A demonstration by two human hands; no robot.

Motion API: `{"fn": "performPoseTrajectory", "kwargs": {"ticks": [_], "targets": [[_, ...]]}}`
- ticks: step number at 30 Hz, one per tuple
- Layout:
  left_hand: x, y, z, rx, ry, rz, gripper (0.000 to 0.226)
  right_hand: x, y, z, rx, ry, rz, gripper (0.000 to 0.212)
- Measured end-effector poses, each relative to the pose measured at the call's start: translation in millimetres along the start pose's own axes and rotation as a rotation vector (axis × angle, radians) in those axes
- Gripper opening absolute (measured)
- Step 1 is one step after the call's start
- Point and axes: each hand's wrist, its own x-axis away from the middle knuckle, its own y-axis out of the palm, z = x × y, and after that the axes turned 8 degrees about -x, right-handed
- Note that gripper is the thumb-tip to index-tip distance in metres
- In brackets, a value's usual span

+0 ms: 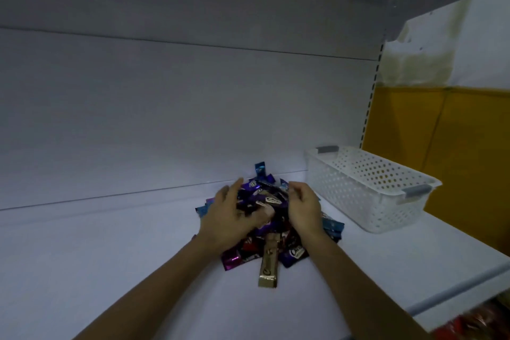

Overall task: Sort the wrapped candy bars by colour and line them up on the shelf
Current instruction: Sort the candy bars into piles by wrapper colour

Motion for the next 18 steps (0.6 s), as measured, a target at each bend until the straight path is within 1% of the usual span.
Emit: {"fn": "performPoseTrajectory", "kwargs": {"ticks": [1,3,5,7,10,12,15,18], "targets": [[0.2,6.9,1.0,-0.097,0.034,-0.070,0.120,-1.9,-0.3,2.6,-0.051,0.004,0.023,0.021],[-3.4,22.2,6.1,-0.328,0.097,-0.190,0.127,-5.2,-0.4,4.3,-0.112,0.010,0.057,0.016],[-11.5,29.5,13.2,-0.401,0.101,-0.246,0.127,-6.9,1.1,4.8,-0.114,-0.012,0.052,0.015],[-21.5,30.2,16.1,-0.404,0.116,-0.213,0.118,-6.4,3.6,5.2,-0.103,-0.029,0.038,0.016],[-30.6,25.7,13.1,-0.452,0.178,-0.105,0.096,-5.7,4.8,6.1,-0.060,-0.082,0.031,0.021],[-36.4,19.9,13.0,-0.562,0.237,-0.082,0.087,-5.6,4.5,5.8,-0.037,-0.117,0.036,0.022],[-47.0,4.3,18.1,-0.747,0.363,-0.051,0.072,-5.7,2.6,7.0,-0.048,-0.141,0.049,0.015],[-56.8,-11.6,27.2,-0.808,0.424,-0.061,0.060,-5.8,1.4,8.8,-0.030,-0.142,0.046,0.019]]}}
